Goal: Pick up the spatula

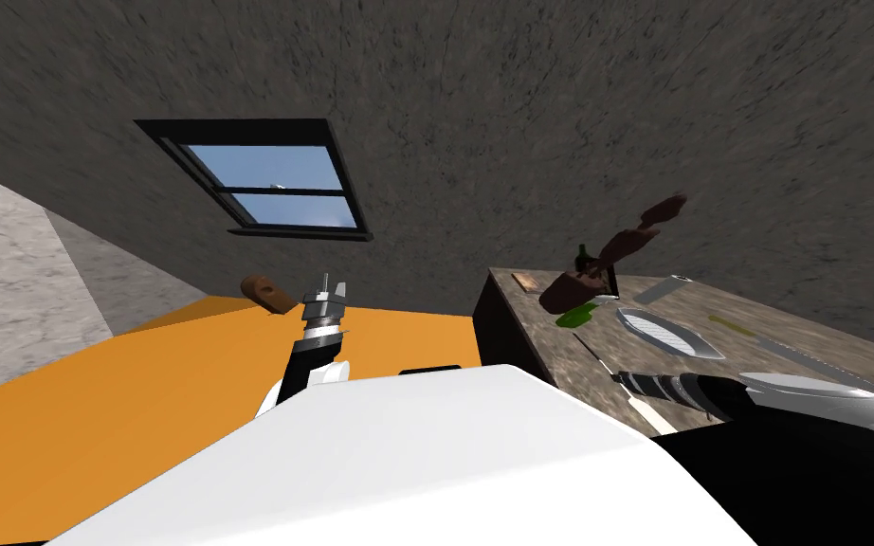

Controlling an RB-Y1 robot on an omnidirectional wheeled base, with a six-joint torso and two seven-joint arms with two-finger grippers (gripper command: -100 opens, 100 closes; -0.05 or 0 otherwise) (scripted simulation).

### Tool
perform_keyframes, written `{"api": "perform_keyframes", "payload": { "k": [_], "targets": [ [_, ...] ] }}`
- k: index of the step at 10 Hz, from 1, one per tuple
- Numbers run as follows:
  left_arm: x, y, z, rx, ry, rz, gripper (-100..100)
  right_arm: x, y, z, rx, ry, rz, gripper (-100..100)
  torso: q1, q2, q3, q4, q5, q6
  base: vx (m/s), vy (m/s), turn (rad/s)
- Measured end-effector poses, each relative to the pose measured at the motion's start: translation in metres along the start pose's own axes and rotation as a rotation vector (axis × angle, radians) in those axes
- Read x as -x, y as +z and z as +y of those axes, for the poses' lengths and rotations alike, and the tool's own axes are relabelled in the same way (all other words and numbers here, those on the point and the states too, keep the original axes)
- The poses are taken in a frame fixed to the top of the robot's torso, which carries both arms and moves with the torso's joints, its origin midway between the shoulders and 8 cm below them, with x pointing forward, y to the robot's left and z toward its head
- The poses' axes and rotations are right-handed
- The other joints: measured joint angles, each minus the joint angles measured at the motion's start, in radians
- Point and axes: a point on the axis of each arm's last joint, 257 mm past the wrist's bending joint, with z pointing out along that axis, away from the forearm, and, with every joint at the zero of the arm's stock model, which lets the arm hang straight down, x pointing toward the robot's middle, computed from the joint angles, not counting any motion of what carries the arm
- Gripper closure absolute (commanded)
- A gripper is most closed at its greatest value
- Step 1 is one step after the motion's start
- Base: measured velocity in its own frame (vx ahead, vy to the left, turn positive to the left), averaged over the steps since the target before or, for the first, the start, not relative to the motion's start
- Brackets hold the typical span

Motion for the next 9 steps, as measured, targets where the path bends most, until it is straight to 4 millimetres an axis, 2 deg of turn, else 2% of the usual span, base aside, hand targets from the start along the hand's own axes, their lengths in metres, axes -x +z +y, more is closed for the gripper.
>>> {"api": "perform_keyframes", "payload": {
  "k": [5, 8, 9],
  "targets": [
    [0.000, 0.000, 0.000, 0.000, 0.000, 0.000, 0, 0.000, -0.012, 0.012, 0.018, -0.063, 0.002, 100, 0.001, 0.000, 0.000, 0.000, 0.000, 0.000, 0.093, -0.006, -0.140],
    [0.000, 0.000, 0.000, 0.000, 0.000, 0.000, 0, 0.003, -0.016, 0.022, 0.033, -0.103, 0.003, 100, 0.001, 0.001, 0.001, 0.000, 0.000, -0.001, 0.052, -0.002, -0.051],
    [0.000, 0.000, 0.000, 0.000, 0.000, 0.000, 0, 0.003, -0.016, 0.023, 0.033, -0.106, 0.002, 0, 0.001, 0.003, 0.001, 0.001, 0.000, -0.001, 0.005, 0.001, 0.006]
  ]
}}
